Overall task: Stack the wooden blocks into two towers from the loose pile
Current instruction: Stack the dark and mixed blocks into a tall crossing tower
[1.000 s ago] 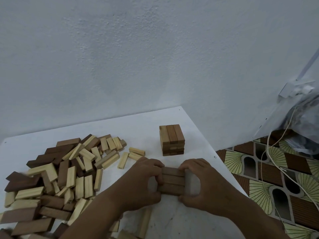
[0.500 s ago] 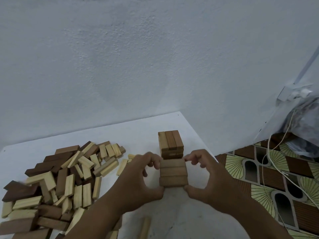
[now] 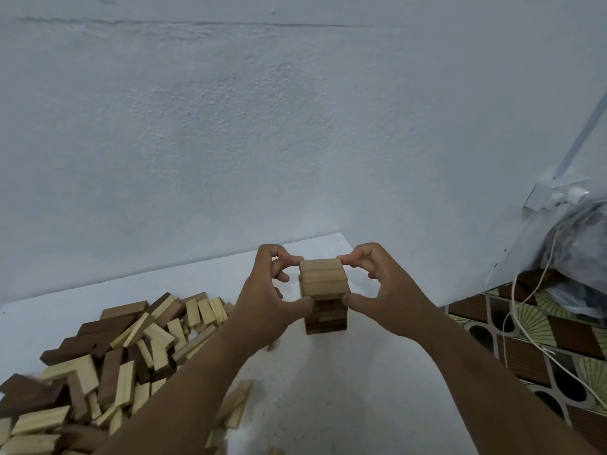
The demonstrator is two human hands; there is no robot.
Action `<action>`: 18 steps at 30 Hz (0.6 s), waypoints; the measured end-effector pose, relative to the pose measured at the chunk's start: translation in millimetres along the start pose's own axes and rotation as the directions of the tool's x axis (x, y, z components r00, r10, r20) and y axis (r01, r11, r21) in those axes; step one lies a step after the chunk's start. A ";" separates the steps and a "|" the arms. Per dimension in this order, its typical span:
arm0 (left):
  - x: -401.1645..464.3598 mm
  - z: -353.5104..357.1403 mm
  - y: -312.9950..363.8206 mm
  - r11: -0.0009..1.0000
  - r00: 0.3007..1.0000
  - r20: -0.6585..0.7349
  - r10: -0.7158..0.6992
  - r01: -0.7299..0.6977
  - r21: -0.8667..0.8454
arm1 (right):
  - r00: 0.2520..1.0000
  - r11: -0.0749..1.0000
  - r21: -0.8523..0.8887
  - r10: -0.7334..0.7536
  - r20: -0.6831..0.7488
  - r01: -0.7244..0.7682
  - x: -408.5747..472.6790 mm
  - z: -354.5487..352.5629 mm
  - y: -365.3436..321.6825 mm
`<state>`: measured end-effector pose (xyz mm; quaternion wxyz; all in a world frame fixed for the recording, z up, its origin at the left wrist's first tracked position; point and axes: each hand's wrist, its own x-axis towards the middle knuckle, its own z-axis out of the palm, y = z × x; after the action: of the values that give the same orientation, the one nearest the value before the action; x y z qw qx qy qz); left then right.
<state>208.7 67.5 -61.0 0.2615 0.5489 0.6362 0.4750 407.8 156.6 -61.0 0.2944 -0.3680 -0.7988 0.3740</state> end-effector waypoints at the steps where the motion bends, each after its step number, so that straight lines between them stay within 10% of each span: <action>1: 2.3 1.0 -1.1 1.000 1.000 0.002 -0.013 0.013 0.001 | 1.000 1.000 -0.005 0.009 0.003 -0.009 2.8 0.2 2.8; 18: -8.7 9.4 -23.7 0.979 0.976 0.100 -0.193 0.198 -0.050 | 0.993 0.993 0.071 0.089 0.074 -0.095 3.9 11.5 23.1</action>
<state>208.4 63.5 -87.7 0.3530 0.4974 0.6596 0.4391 405.6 165.8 -85.3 0.2621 -0.3798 -0.7763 0.4294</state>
